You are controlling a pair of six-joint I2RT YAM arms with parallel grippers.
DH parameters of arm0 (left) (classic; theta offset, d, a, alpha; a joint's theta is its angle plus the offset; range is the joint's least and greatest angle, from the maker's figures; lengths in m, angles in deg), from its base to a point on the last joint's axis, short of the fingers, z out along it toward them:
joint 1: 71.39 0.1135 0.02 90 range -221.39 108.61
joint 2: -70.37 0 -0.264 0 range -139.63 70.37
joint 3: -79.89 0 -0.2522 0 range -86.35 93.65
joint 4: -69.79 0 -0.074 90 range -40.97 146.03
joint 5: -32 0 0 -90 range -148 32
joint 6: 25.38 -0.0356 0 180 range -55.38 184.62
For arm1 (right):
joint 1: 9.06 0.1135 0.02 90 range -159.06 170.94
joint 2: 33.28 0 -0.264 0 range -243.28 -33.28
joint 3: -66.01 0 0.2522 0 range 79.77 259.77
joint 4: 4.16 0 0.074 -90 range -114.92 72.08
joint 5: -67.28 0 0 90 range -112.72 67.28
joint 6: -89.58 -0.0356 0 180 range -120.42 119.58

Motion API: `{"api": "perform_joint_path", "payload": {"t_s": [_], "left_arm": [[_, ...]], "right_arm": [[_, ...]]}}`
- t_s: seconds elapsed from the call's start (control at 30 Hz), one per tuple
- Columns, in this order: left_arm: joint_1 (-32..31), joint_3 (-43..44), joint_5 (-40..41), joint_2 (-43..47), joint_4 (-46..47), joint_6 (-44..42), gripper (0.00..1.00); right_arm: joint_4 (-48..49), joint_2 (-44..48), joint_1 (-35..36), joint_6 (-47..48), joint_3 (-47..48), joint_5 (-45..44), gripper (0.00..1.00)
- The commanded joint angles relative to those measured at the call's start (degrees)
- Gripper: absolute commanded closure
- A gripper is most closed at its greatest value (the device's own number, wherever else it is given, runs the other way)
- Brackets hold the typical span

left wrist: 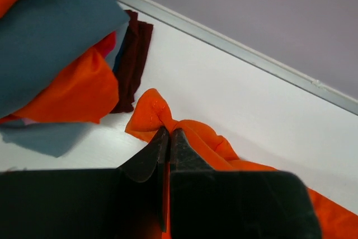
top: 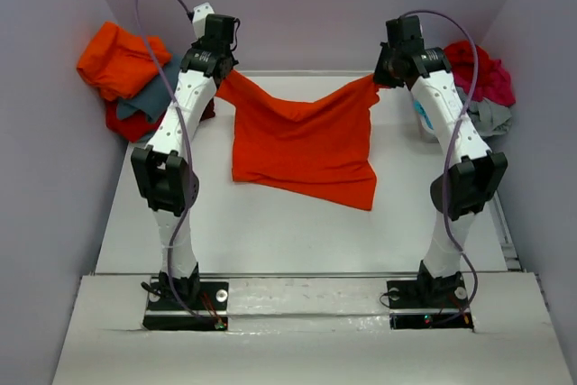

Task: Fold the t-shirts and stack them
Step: Flatten the tshirt out

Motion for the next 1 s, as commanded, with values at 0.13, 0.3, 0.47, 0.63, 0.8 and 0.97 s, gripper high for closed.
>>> {"api": "perform_joint_path", "payload": {"t_s": [0.13, 0.3, 0.47, 0.63, 0.8, 0.97], "left_arm": [[3.1, 18.6, -6.7, -13.6, -1.2, 1.0, 0.94], [3.6, 18.4, -8.5, -17.5, 1.0, -0.3, 0.94], [4.3, 16.2, -12.3, -21.9, 2.5, -0.3, 0.74], [4.3, 11.2, -18.0, -20.9, 7.5, -0.8, 0.05], [3.6, 10.6, -21.9, -17.1, 8.0, -1.6, 0.01], [-1.5, 4.4, -28.4, -12.4, 6.6, -3.5, 0.01]], "right_arm": [[-4.0, -15.7, -4.3, -1.5, 23.2, 3.1, 0.93], [-3.1, -19.5, -8.1, -3.9, 23.9, 6.8, 0.93], [-3.0, -22.1, -8.1, -4.0, 22.0, 6.7, 0.9], [-2.9, -23.5, -8.6, -3.9, 20.4, 7.0, 0.87], [-2.7, -23.5, -8.6, -3.4, 19.3, 6.8, 0.93], [-2.4, -23.5, -8.6, -3.1, 18.8, 7.0, 0.93]]}}
